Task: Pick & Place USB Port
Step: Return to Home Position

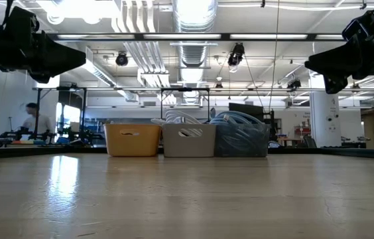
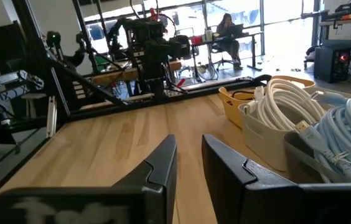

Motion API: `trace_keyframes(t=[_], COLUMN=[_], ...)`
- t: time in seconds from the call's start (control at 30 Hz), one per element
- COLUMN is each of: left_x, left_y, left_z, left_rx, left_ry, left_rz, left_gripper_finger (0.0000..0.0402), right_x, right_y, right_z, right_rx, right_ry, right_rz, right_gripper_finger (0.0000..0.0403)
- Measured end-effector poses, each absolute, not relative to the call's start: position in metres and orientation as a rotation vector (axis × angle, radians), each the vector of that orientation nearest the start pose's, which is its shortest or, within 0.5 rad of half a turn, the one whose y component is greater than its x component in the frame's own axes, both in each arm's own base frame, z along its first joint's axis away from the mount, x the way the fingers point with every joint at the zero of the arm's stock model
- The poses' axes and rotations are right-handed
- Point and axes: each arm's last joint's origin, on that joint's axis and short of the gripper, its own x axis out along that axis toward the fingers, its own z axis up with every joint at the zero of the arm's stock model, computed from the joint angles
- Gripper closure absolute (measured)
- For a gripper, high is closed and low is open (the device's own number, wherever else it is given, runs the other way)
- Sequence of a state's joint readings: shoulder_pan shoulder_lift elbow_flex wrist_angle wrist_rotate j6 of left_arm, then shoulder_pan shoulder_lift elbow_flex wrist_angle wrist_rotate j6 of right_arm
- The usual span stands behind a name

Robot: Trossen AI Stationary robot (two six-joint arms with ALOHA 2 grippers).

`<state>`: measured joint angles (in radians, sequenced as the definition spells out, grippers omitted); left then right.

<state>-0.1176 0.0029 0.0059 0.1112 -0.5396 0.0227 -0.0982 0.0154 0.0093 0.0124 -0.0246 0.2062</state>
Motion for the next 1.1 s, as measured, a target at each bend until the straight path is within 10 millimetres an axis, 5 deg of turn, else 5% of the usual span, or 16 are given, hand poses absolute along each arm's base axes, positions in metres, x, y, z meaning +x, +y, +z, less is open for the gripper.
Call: trace_keyframes(t=[1.1], left_x=[0.0936], left_y=[0.0039], left_z=[0.177], left_rx=[-0.017], left_ry=[-0.108], left_rz=[0.423], left_gripper_finger=[0.0241], right_x=[0.0977], right_y=[-0.0089], right_z=[0.1668], right_rx=[0.206], right_ry=[-0.014], right_rz=[-0.073], right_gripper_finger=[0.0325])
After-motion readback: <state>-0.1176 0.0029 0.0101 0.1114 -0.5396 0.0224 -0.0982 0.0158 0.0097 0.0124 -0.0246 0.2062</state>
